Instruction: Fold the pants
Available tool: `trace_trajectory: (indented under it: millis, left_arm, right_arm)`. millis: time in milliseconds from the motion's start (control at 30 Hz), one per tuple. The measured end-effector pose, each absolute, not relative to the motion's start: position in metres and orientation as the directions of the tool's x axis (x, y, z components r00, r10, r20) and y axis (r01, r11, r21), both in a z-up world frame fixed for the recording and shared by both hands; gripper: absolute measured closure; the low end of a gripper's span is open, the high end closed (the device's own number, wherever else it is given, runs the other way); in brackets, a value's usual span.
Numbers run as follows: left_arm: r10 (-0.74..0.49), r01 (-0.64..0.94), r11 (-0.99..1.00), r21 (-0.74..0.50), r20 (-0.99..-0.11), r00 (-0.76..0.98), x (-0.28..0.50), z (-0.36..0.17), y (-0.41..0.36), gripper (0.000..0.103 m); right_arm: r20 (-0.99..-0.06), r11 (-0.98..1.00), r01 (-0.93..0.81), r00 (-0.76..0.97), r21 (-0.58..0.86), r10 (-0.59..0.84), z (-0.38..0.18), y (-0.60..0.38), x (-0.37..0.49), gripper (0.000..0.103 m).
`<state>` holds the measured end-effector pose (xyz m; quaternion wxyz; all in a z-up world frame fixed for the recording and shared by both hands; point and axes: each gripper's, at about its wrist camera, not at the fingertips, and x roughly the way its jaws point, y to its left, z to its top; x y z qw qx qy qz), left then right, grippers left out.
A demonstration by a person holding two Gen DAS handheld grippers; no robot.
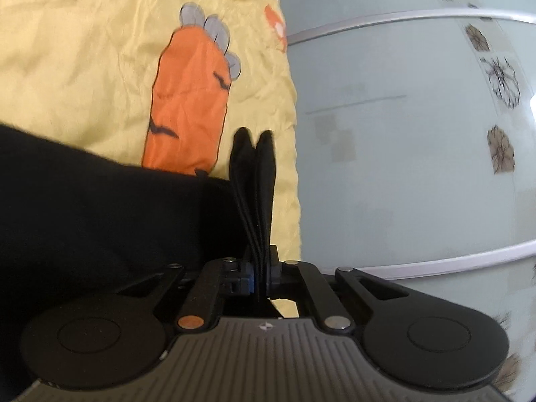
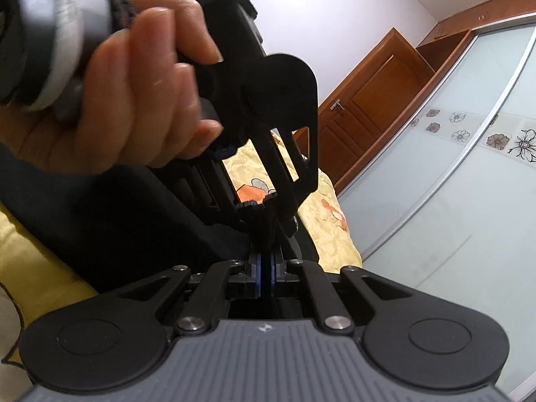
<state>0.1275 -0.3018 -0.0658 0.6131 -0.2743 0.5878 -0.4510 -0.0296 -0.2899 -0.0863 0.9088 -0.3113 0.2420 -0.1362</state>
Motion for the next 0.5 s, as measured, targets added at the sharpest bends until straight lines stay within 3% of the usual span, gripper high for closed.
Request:
trace_trajectory:
  millis: [200, 500]
  left_arm:
    - [-0.859, 0.349, 0.476, -0.807, -0.513, -0.015, 0.115, -0.045, -0.289, 0.098]
    - [-0.795, 0.506, 0.578, -0.641, -0.583, 0.168, 0.095, -0.019, -0.226, 0.098]
  right_arm:
    - [-0.348, 0.769, 0.112, 0.844, -0.63, -0.408, -0.088, -0.284, -0.023, 0.098]
    - [-0.371, 0.853, -0.002, 0.901, -0.521, -0.225, -0.073, -0.252, -0.03, 0.098]
